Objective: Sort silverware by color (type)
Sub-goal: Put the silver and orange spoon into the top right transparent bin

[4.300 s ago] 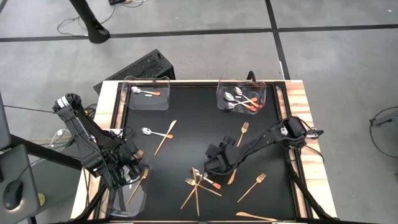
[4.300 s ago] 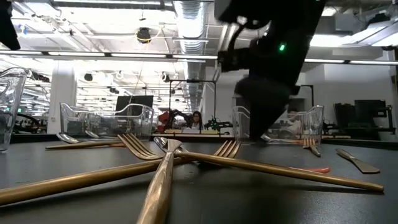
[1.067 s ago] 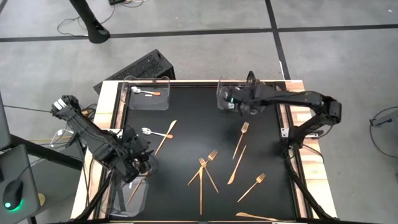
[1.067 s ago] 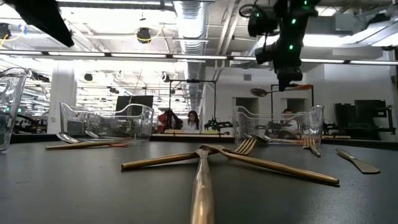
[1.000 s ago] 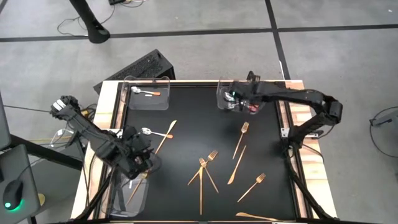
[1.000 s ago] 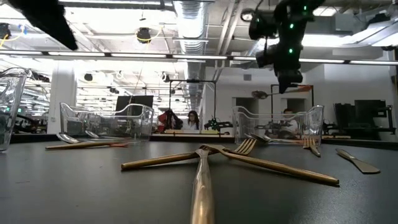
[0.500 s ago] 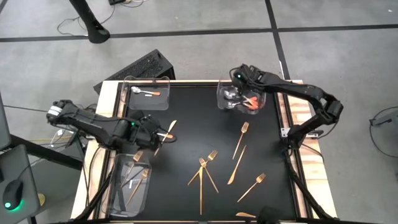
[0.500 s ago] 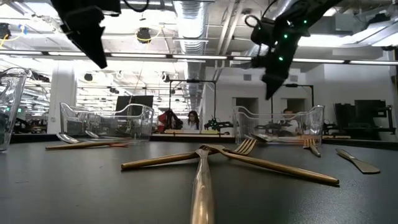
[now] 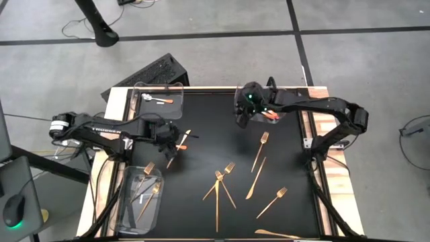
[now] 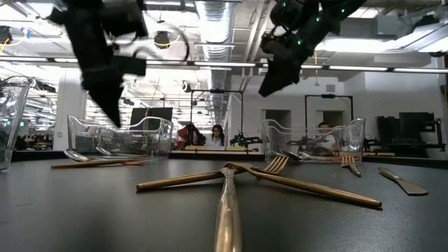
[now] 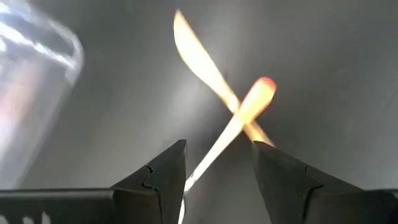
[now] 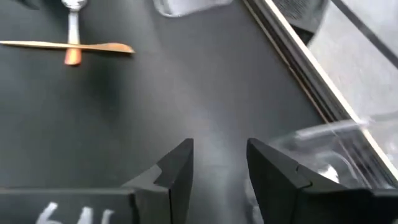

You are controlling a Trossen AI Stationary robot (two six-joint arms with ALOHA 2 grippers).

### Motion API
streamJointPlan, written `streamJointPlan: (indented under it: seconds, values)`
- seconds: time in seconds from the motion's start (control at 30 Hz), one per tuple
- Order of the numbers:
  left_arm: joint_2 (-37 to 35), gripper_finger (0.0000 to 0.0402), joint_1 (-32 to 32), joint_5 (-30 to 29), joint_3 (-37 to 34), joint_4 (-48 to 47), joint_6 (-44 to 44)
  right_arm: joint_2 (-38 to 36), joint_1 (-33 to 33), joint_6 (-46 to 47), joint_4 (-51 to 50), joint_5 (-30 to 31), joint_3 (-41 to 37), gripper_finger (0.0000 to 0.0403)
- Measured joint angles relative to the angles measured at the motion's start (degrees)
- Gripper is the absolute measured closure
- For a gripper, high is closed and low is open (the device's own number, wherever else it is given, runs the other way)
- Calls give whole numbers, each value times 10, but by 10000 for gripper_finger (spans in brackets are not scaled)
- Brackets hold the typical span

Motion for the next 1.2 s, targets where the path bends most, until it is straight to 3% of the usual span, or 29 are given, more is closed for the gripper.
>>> streamJointPlan:
  seconds: [0.2,0.43,0.6,0.73,0.83,1.0,1.1,1.2]
  values:
    - [23,235,78,71,-32,4,64,0,41,0,29,4,0,239]
    - [87,235,95,71,-32,10,121,0,44,-1,29,7,0,239]
    - [139,235,95,31,-28,5,130,0,44,-2,28,7,0,239]
    - [156,241,95,51,-26,3,152,0,44,-2,29,7,0,239]
    - [157,278,95,62,-26,3,155,0,44,-2,29,7,0,239]
    - [146,387,96,52,-15,-2,154,0,46,6,44,-3,-13,239]
    - [132,395,88,30,-8,-7,151,0,48,50,149,-64,-80,239]
    - [110,398,69,-34,-3,0,162,1,48,97,280,-126,-164,239]
